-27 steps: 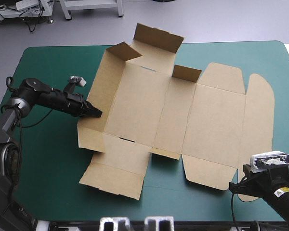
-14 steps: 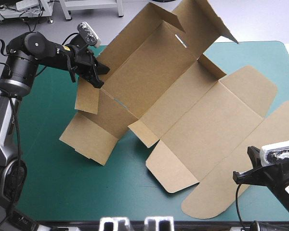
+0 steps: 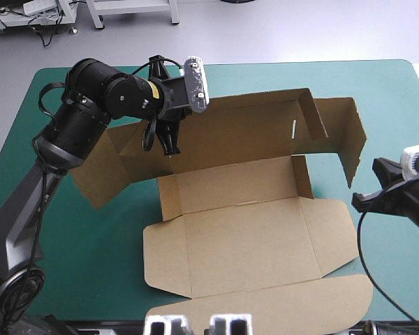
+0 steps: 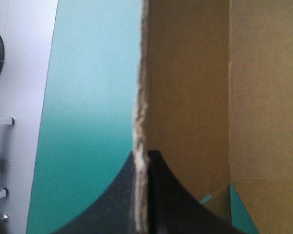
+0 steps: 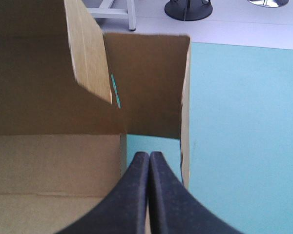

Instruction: Fold the box

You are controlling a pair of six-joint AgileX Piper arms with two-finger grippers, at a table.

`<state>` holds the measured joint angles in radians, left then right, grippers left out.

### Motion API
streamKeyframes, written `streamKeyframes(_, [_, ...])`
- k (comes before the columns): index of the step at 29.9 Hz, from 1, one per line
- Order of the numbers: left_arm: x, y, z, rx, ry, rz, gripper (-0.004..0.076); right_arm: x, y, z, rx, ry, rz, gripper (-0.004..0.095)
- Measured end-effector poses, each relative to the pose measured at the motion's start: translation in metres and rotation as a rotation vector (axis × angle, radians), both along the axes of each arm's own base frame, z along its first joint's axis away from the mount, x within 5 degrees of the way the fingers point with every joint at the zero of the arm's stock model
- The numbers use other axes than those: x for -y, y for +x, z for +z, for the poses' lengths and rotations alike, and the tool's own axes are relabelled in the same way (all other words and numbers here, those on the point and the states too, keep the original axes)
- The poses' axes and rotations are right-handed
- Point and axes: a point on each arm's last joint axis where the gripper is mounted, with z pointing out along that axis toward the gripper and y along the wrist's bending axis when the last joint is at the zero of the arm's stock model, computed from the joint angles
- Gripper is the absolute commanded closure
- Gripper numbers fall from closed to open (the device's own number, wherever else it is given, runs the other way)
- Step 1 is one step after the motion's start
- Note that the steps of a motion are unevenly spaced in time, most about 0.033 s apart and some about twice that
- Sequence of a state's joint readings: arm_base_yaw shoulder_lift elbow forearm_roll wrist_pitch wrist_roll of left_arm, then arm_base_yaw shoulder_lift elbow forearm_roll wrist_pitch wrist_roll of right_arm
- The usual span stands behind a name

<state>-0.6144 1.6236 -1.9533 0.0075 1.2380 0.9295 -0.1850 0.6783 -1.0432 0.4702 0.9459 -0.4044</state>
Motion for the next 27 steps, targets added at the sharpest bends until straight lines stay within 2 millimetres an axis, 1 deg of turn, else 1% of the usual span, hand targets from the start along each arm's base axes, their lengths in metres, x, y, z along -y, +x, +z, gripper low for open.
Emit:
streamKeyframes(2, [0.006, -0.003, 0.000, 0.024, 0.009, -0.032, 0.0733, 0.001, 0.007, 0.009, 0.002, -0.002, 0.003, 0.0926])
streamKeyframes(4, [0.013, -0.004, -0.005, 0.040, 0.017, -0.067, 0.0733, 0.002, 0.015, 0.015, -0.011, -0.001, 0.007, 0.0926])
streamKeyframes(7, [0.020, -0.003, -0.020, 0.063, 0.037, -0.092, 0.0733, 0.005, 0.029, 0.019, -0.040, 0.003, 0.013, 0.0926])
streamKeyframes(10, [0.022, -0.002, -0.037, 0.106, 0.049, -0.098, 0.0733, 0.006, 0.040, 0.018, -0.075, 0.006, 0.019, 0.0927])
streamKeyframes(15, [0.015, -0.010, -0.055, 0.226, 0.002, -0.112, 0.0733, 0.009, 0.055, 0.016, -0.119, 0.012, 0.024, 0.0926])
streamKeyframes(18, [0.008, -0.020, -0.069, 0.288, -0.018, -0.126, 0.0733, 0.011, 0.064, 0.016, -0.132, 0.014, 0.023, 0.0926])
streamKeyframes(21, [0.002, -0.028, -0.078, 0.346, -0.034, -0.141, 0.0733, 0.013, 0.075, 0.019, -0.141, 0.017, 0.024, 0.0926])
streamKeyframes(23, [0.001, -0.031, -0.085, 0.380, -0.038, -0.153, 0.0733, 0.014, 0.084, 0.019, -0.152, 0.029, 0.027, 0.0927])
streamKeyframes(27, [0.001, -0.030, -0.095, 0.468, -0.008, -0.191, 0.0733, 0.015, 0.106, 0.014, -0.193, 0.081, 0.043, 0.0926])
